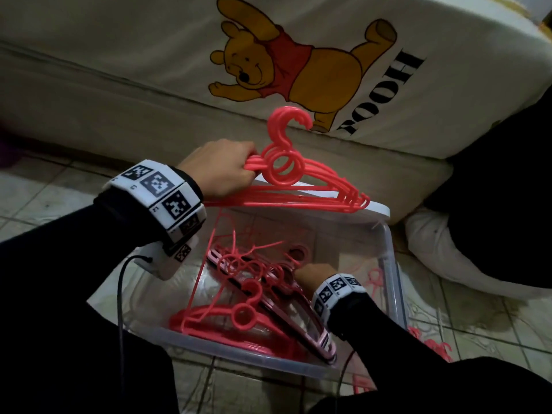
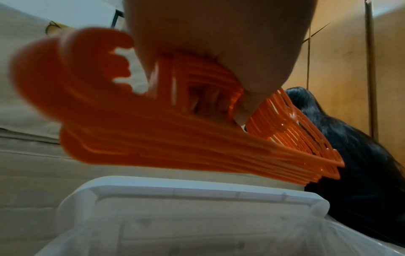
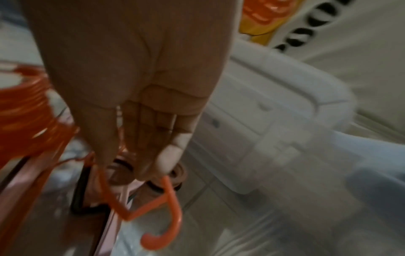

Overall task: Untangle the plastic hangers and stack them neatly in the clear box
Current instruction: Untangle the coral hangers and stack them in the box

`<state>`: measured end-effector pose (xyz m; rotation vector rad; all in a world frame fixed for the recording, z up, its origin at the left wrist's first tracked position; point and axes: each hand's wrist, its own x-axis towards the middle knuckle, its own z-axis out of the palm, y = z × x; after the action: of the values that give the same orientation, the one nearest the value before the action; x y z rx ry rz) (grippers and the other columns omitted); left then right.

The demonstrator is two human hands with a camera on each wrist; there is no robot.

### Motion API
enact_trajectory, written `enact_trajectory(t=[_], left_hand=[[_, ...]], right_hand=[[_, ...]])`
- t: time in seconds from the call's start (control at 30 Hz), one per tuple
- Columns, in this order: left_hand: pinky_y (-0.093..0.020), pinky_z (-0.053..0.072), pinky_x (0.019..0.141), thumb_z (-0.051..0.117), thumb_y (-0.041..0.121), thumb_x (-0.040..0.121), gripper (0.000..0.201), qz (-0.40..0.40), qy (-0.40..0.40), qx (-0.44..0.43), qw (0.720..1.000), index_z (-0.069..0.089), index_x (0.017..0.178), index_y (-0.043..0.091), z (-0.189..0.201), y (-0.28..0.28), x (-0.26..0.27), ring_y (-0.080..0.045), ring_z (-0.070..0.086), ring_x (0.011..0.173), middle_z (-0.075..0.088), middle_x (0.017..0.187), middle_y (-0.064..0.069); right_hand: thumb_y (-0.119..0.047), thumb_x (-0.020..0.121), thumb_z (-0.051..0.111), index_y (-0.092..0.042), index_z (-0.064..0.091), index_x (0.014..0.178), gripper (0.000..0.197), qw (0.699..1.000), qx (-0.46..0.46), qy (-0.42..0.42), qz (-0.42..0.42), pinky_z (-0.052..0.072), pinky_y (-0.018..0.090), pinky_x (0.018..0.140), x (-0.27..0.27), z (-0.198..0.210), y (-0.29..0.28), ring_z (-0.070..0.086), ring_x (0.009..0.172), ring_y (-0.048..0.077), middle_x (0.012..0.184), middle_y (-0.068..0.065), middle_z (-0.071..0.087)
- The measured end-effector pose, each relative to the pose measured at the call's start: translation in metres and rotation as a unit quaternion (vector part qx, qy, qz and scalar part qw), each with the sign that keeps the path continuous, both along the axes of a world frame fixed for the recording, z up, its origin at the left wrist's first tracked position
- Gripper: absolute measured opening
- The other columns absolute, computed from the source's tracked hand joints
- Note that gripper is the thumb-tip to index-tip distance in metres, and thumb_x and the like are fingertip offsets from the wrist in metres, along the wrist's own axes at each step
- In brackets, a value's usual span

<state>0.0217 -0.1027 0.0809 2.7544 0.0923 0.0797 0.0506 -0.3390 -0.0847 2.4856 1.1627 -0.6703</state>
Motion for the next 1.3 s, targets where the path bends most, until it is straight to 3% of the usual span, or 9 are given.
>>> enact_trajectory(t=[0.1,0.33,0.5,0.63,0.8,1.0,1.1,1.3], left_hand=[[-0.031,0.033,0.063,0.052,0.031,0.088,0.020,0.005,0.002,0.002,1.000,0.042,0.071,0.029,-0.002,0.000,0.000,-0.023,0.050,0.071,0.049,0.069,0.008],[-0.033,0.035,0.064,0.053,0.029,0.086,0.010,0.022,-0.027,-0.012,0.999,0.046,0.080,0.028,0.002,-0.001,0.000,-0.027,0.050,0.073,0.053,0.077,0.000],[-0.031,0.033,0.062,0.053,0.031,0.087,0.010,0.023,-0.033,-0.022,0.999,0.047,0.080,0.029,0.003,-0.003,0.000,-0.024,0.050,0.070,0.052,0.073,0.004],[-0.031,0.031,0.063,0.053,0.032,0.087,0.010,0.032,-0.030,-0.011,0.999,0.047,0.080,0.029,0.002,-0.004,-0.001,-0.022,0.048,0.068,0.048,0.068,0.008],[-0.033,0.035,0.065,0.053,0.030,0.086,0.010,0.048,-0.043,-0.011,0.998,0.045,0.081,0.030,0.005,-0.004,-0.002,-0.026,0.049,0.071,0.053,0.076,0.002],[-0.033,0.033,0.066,0.052,0.027,0.088,0.006,0.065,-0.079,-0.036,0.994,0.046,0.086,0.029,0.008,-0.007,-0.002,-0.024,0.048,0.071,0.049,0.072,0.005],[-0.033,0.036,0.067,0.051,0.029,0.090,0.004,0.070,-0.099,-0.046,0.992,0.049,0.088,0.026,0.009,-0.008,-0.002,-0.026,0.052,0.071,0.054,0.074,0.002],[-0.031,0.032,0.066,0.050,0.031,0.091,0.006,0.080,-0.117,-0.049,0.989,0.050,0.088,0.026,0.010,-0.009,-0.002,-0.022,0.049,0.067,0.048,0.068,0.008]], right_hand=[[-0.015,0.088,0.048,-0.007,0.065,0.103,0.024,0.999,-0.017,-0.024,0.019,0.051,0.037,0.075,-0.004,-0.012,-0.002,0.067,0.096,0.031,0.103,0.012,0.069],[-0.020,0.094,0.043,-0.012,0.060,0.119,0.031,0.999,-0.030,-0.036,0.014,0.049,0.038,0.082,-0.005,-0.018,-0.002,0.063,0.106,0.030,0.116,0.009,0.065],[-0.021,0.093,0.042,-0.019,0.060,0.118,0.031,0.993,-0.032,-0.078,0.081,0.037,0.031,0.068,-0.015,-0.019,-0.006,0.063,0.102,0.026,0.118,0.002,0.064],[-0.017,0.096,0.039,-0.015,0.057,0.121,0.031,0.992,-0.032,-0.097,0.080,0.032,0.033,0.070,-0.013,-0.007,-0.001,0.061,0.107,0.027,0.118,0.005,0.064],[-0.017,0.098,0.038,-0.020,0.059,0.118,0.030,0.989,-0.041,-0.119,0.081,0.036,0.031,0.073,-0.007,0.011,-0.004,0.062,0.107,0.022,0.117,-0.002,0.064],[-0.015,0.100,0.034,-0.019,0.055,0.126,0.034,0.992,-0.041,-0.106,0.057,0.045,0.032,0.081,-0.008,0.009,-0.004,0.060,0.111,0.023,0.127,0.000,0.059],[-0.008,0.098,0.035,-0.015,0.060,0.119,0.034,0.991,-0.050,-0.116,0.032,0.045,0.031,0.081,-0.005,0.012,-0.006,0.061,0.110,0.024,0.123,0.003,0.062],[-0.002,0.091,0.043,-0.005,0.064,0.113,0.030,0.992,-0.064,-0.089,-0.068,0.050,0.038,0.084,-0.003,0.017,-0.011,0.063,0.108,0.029,0.116,0.011,0.065]])
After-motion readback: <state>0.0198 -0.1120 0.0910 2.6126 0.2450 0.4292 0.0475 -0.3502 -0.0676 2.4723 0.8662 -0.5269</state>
